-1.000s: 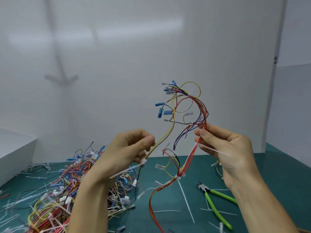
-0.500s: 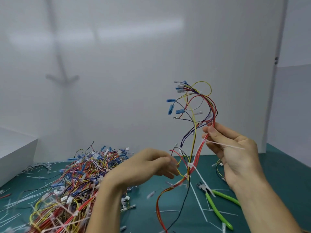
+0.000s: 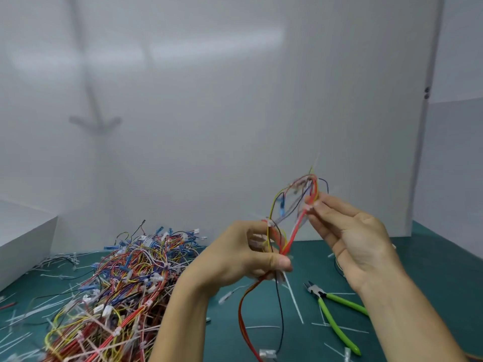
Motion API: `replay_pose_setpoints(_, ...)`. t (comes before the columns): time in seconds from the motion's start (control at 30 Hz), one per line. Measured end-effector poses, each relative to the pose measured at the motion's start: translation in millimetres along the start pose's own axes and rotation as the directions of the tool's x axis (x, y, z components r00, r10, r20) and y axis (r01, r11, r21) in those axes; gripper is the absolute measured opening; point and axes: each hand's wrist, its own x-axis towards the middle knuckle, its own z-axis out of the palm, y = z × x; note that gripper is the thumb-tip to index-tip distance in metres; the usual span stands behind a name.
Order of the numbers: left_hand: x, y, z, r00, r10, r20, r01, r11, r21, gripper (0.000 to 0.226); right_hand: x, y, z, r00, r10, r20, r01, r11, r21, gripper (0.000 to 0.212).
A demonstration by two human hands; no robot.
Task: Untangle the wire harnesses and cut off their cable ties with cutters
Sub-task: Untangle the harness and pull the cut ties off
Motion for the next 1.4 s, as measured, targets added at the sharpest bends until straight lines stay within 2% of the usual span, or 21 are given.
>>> replay_pose_setpoints(0.17, 2, 3, -1, 0.974, 0.016, -0.228, -0.074, 0.966, -0.247, 0.022, -4, 1, 3, 0.986, 0.053, 0.159, -0.040, 0.996, -0.080, 0.034)
replay_pose_setpoints(0.27, 6, 4, 0, 0.932, -0.016, -0.361, -0.136, 0.909, -0.393, 0.013, -9, -1, 5, 0.978, 0.073, 0.195, -0.040, 0.985, -0.167, 0.026)
replay_pose_setpoints(0.33, 7, 4, -1, 0.904, -0.040, -0.426, -0.168, 0.882, -0.440, 0.012, -12, -3, 7, 0.973, 0.080, 0.218, -0.010, 0.952, -0.307, 0.018)
replay_pose_setpoints(0.43, 8, 5, -3, 0.856, -0.113, -0.504, -0.221, 0.801, -0.556, 0.011, -16, -5, 8, 0.940, 0.162, 0.301, 0.040, 0.824, -0.566, 0.017)
replay_pose_setpoints(0.53, 9, 7, -6, 0.820, -0.160, -0.549, -0.315, 0.674, -0.668, 0.007, -20, -4, 7, 0.833, 0.388, 0.394, 0.120, 0.568, -0.814, 0.026)
replay_pose_setpoints(0.6, 10, 9, -8, 0.801, -0.166, -0.575, -0.377, 0.607, -0.700, 0.009, -21, 1, 7, 0.770, 0.496, 0.402, 0.196, 0.415, -0.888, 0.030)
replay_pose_setpoints(0.7, 12, 11, -9, 0.773, -0.183, -0.607, -0.453, 0.510, -0.731, 0.011, -22, 8, 10, 0.735, 0.555, 0.390, 0.219, 0.351, -0.910, 0.018)
replay_pose_setpoints(0.87, 14, 20, -5, 0.792, -0.209, -0.573, -0.494, 0.332, -0.804, 0.016, -19, 7, 9, 0.756, 0.483, 0.442, 0.250, 0.411, -0.877, 0.002)
replay_pose_setpoints(0.97, 10, 25, -8, 0.805, -0.222, -0.550, -0.510, 0.215, -0.833, 0.018, -16, 7, 7, 0.843, 0.347, 0.411, 0.221, 0.474, -0.853, 0.007)
replay_pose_setpoints(1.07, 0, 29, -19, 0.813, -0.267, -0.516, -0.470, 0.220, -0.855, 0.018, -11, 9, 7, 0.929, 0.159, 0.333, 0.171, 0.615, -0.770, 0.011)
replay_pose_setpoints(1.17, -9, 31, -27, 0.840, -0.278, -0.465, -0.411, 0.233, -0.881, 0.015, -8, 10, 6, 0.969, 0.006, 0.248, 0.158, 0.757, -0.635, 0.016)
replay_pose_setpoints(1.33, -13, 35, -25, 0.880, -0.281, -0.382, -0.322, 0.238, -0.916, 0.013, -7, 11, 7, 0.978, -0.086, 0.188, 0.159, 0.895, -0.417, 0.022)
replay_pose_setpoints(1.4, -13, 36, -24, 0.891, -0.268, -0.367, -0.310, 0.231, -0.922, 0.013, -5, 11, 7, 0.980, -0.090, 0.176, 0.146, 0.931, -0.334, 0.016)
